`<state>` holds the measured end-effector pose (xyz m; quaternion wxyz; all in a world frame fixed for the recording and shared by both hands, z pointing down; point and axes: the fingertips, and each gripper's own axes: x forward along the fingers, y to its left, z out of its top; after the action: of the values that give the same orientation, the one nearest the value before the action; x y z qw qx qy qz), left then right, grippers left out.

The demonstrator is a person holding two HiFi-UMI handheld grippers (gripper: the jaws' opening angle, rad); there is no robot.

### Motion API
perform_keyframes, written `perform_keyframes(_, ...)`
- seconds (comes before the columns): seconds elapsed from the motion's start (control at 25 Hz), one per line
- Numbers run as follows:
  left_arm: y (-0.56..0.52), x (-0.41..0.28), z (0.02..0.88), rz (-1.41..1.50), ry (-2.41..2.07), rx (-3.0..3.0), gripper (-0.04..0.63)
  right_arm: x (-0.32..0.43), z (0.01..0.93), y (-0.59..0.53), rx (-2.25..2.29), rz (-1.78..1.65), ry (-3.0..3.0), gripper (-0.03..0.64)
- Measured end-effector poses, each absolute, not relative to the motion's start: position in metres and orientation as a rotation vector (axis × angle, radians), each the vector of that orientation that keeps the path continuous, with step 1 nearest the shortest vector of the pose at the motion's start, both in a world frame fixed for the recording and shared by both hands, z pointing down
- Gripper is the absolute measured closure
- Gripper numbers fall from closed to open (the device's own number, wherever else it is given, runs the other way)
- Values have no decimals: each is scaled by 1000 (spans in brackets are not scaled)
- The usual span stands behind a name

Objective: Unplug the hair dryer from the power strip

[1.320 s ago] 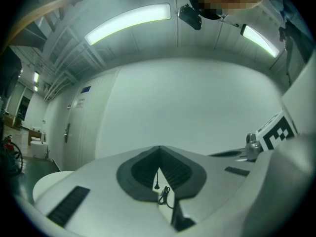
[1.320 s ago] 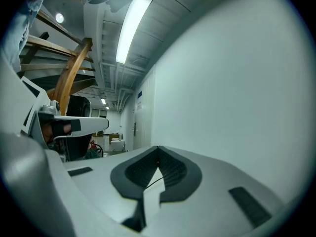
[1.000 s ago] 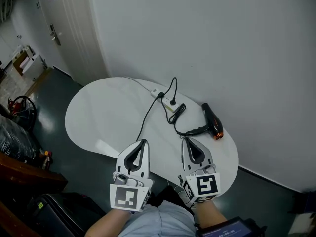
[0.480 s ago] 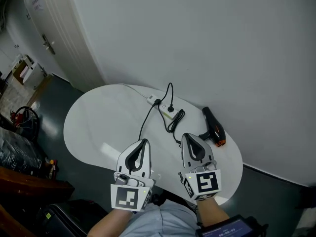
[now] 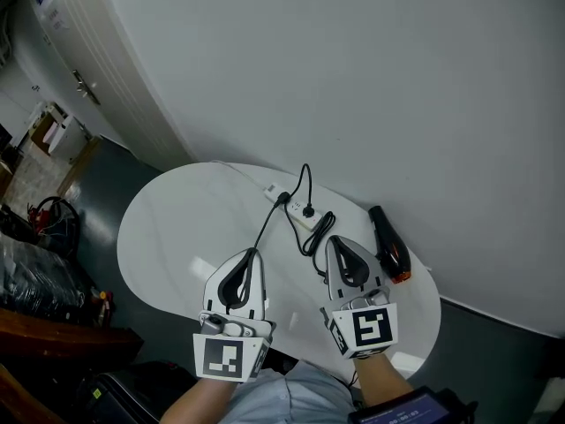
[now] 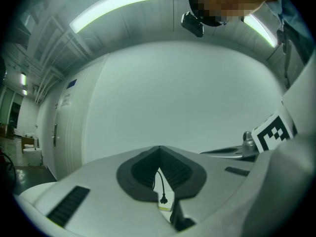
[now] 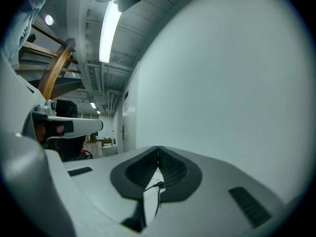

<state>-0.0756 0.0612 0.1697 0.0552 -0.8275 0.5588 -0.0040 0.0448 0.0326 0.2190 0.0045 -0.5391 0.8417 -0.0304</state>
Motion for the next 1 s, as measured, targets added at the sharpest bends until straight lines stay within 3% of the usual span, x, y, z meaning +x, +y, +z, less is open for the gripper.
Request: perform_keyframes(1.0, -75, -83, 287, -148, 1711, -2884, 597, 25, 365, -77, -1925, -423, 2763, 614)
